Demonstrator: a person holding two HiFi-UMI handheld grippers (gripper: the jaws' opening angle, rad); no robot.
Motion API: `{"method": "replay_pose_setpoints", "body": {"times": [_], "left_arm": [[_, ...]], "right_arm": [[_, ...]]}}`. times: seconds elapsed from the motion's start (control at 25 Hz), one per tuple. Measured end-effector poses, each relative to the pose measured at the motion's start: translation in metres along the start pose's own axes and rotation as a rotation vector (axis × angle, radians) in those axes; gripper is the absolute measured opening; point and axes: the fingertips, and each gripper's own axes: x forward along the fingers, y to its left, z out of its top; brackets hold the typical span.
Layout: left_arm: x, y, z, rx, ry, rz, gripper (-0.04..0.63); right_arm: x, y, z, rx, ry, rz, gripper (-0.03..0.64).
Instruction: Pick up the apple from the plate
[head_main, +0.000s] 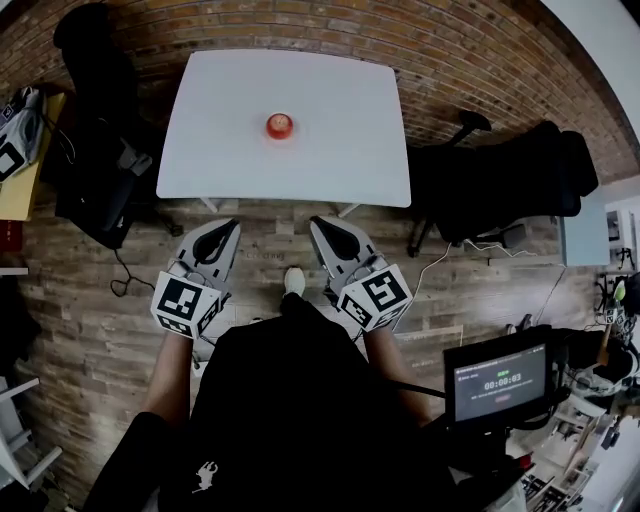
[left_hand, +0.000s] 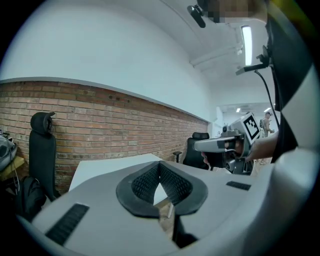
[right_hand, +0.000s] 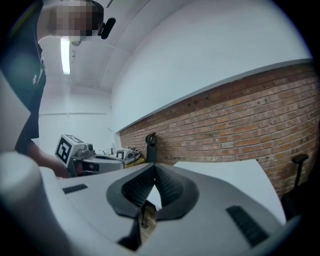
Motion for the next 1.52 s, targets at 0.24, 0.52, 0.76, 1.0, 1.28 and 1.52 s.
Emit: {"method": "replay_pose_setpoints", "body": {"times": [0.24,0.52,0.76,1.0,1.28,1.52], "left_arm": [[0.035,0.003,0.011,-0.015,-0.007,0.033,0.006],[0.082,0.002,0.02,-0.007,0.004,0.062,0.006],[0.1,0.006,0.018,-0.015,0.017,0.087,0.006],[0.102,0.001,0.024,-0.019,0.0,0.08,0.006],[0.114,-0.002,0.011,-0.073,0.041,0.083,0.006],[0.109,0.005,0.014,-0.07,-0.007,0.121,0.006]], "right_arm": [[0.012,-0.037,0.007,0.005,-0.008,0.039,0.005],[0.019,-0.085,0.011,0.014,-0.006,0.072,0.005],[0.028,-0.107,0.009,0.017,0.001,0.099,0.004],[0.027,-0.108,0.009,0.009,0.006,0.116,0.005],[0.03,-0.124,0.0,0.023,0.031,0.134,0.005],[0.03,-0.124,-0.003,0.019,0.044,0.146,0.005]]}}
